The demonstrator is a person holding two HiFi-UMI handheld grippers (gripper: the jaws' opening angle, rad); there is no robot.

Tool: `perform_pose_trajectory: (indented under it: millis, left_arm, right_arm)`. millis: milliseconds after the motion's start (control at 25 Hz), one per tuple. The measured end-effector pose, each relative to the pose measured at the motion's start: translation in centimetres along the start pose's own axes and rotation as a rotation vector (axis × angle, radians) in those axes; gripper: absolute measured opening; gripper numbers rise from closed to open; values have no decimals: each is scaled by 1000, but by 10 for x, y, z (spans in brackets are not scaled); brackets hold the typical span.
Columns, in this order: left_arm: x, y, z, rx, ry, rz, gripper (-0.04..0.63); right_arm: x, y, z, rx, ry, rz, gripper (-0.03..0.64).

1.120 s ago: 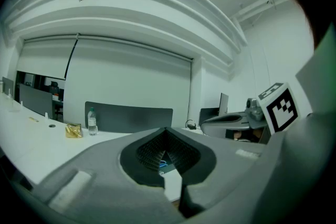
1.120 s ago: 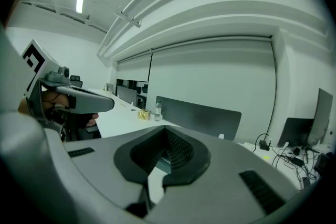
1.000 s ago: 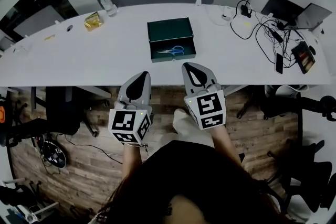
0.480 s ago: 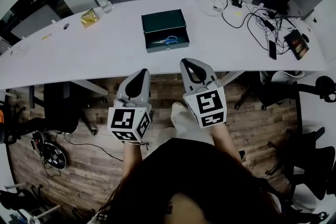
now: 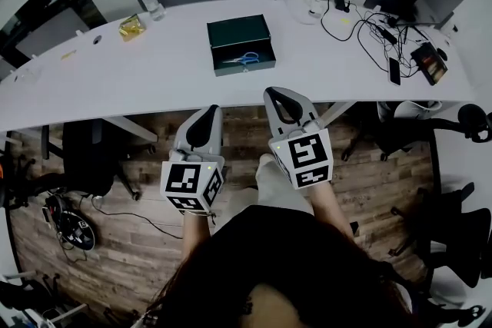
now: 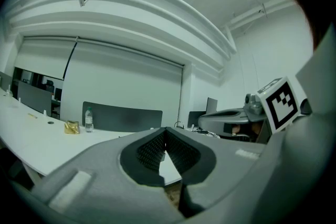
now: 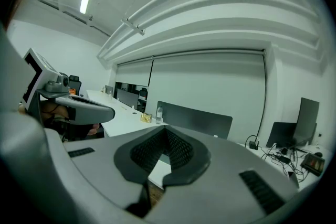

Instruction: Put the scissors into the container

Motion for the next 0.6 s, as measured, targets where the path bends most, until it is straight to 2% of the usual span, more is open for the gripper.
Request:
perform_pose_trajectory:
  millis: [600]
  left_arm:
    - [2, 1, 9, -9, 0, -21, 11]
  right_arm:
    - [9, -5, 7, -20, -8, -5, 9]
Point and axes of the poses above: the fingertips, and each gripper's own axes: x forward along the fingers, z to its left, y out of its underside, the point moved 7 cm from there along -x, backward along the fingers, and after that the axes turned 8 degrees about x, right-handed, at the moved point
